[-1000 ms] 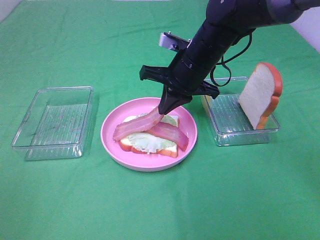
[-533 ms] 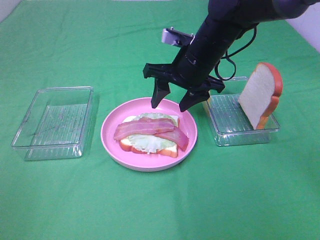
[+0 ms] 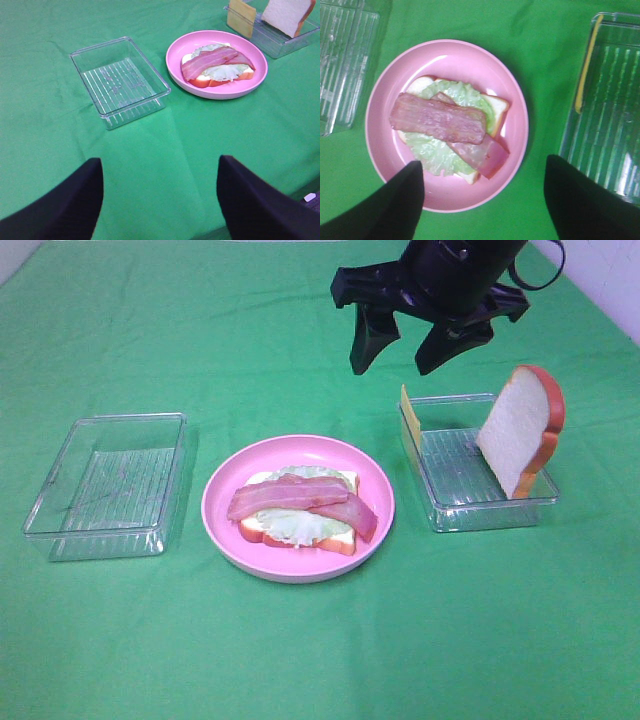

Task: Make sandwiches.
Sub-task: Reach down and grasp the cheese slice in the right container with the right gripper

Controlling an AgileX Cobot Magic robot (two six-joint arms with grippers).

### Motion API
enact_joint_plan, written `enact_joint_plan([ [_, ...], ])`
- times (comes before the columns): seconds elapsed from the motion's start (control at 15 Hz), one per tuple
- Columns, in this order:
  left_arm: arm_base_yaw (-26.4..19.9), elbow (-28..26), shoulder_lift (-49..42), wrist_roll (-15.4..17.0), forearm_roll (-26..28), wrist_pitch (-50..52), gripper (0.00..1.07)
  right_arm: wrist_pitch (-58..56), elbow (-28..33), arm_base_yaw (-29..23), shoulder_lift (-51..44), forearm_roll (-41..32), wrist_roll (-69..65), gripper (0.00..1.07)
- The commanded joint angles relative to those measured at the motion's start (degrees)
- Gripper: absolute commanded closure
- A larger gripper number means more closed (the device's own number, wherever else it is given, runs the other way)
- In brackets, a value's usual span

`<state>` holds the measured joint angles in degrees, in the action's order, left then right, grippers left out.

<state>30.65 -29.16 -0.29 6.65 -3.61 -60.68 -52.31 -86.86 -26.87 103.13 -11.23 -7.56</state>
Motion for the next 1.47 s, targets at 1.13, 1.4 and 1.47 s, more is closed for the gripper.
enact_joint_plan([
  [1.13, 0.23, 0.34, 0.06, 0.11, -0.11, 0.46, 0.43, -17.88, -31.63, 5.5, 28.59, 6.88, -4.58, 0.56],
  [1.4, 0.23, 0.34, 0.06, 0.11, -0.11, 0.46, 0.43, -17.53, -31.63, 5.5, 30.37, 6.59, -4.53, 0.58],
  [1.47, 0.23, 0.34, 0.06, 0.11, -0.11, 0.46, 0.43, -17.53, -31.63, 5.5, 30.88, 7.05, -4.41, 0.6],
])
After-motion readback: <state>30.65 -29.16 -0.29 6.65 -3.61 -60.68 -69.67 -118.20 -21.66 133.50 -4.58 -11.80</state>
